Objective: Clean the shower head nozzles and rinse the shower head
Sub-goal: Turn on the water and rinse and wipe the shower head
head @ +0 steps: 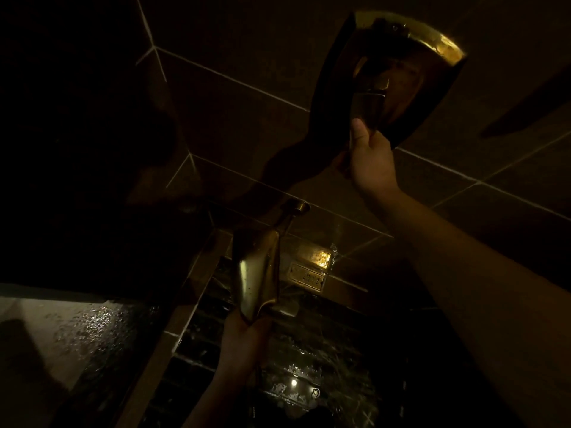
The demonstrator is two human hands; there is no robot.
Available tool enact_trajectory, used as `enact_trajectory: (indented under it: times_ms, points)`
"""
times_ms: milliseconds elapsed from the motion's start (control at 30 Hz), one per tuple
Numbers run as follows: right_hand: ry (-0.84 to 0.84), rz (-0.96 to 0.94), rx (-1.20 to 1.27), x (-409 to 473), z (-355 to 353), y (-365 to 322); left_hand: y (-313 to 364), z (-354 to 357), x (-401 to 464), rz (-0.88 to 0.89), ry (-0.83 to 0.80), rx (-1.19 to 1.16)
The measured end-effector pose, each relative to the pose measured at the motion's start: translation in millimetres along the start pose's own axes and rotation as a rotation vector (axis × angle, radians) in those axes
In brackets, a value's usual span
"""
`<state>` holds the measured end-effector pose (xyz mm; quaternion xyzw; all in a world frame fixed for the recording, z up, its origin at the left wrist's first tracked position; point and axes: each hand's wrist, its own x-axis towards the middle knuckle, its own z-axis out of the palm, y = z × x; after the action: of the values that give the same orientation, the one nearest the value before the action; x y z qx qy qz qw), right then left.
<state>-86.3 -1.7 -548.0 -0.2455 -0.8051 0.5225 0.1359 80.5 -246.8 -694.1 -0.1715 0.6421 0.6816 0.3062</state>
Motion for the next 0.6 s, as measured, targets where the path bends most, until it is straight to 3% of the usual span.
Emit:
enact_trajectory:
  times_ms: [600]
  points:
    - [0.020,0.036,-0.025,0,-3,-1,-7,-15,3,-0.069,-0.095,-0.030]
